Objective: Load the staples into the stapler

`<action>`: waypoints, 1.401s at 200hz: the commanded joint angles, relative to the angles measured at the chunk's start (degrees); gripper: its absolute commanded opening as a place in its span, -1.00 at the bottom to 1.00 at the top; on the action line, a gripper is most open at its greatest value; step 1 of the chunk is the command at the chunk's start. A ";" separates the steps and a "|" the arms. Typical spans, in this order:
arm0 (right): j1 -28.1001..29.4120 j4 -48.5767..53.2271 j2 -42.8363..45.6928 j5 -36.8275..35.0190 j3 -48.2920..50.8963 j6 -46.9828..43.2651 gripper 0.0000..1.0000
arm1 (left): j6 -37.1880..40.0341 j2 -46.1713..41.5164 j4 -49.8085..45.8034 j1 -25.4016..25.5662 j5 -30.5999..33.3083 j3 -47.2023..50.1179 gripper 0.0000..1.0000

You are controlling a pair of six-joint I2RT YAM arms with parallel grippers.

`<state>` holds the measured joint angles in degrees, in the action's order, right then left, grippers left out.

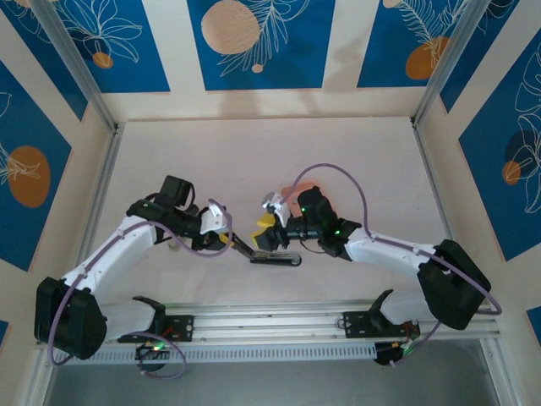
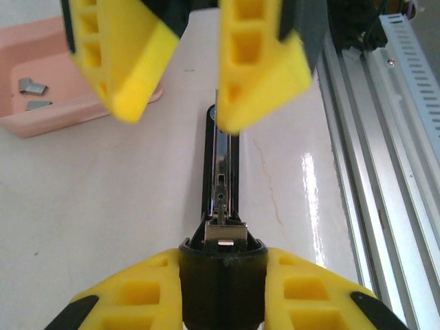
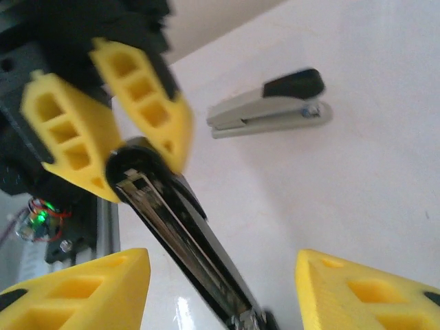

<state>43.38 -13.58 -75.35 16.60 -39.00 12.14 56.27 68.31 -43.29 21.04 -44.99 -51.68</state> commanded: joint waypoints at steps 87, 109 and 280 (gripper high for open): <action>-2.06 27.86 -5.68 0.37 -5.18 35.66 -0.15 | 11.84 1.89 -24.38 0.27 14.90 -14.59 -0.72; 0.20 29.28 -9.49 0.44 -7.35 34.66 -0.16 | 11.48 2.42 -24.13 0.23 16.83 -14.59 -0.72; 2.66 21.53 -24.66 5.01 -9.67 36.03 -0.56 | 2.04 6.36 -15.27 7.30 17.09 -16.52 -0.72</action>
<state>45.80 11.05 -97.97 19.22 -49.17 46.94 62.78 74.65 -63.88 24.69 -23.79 -65.54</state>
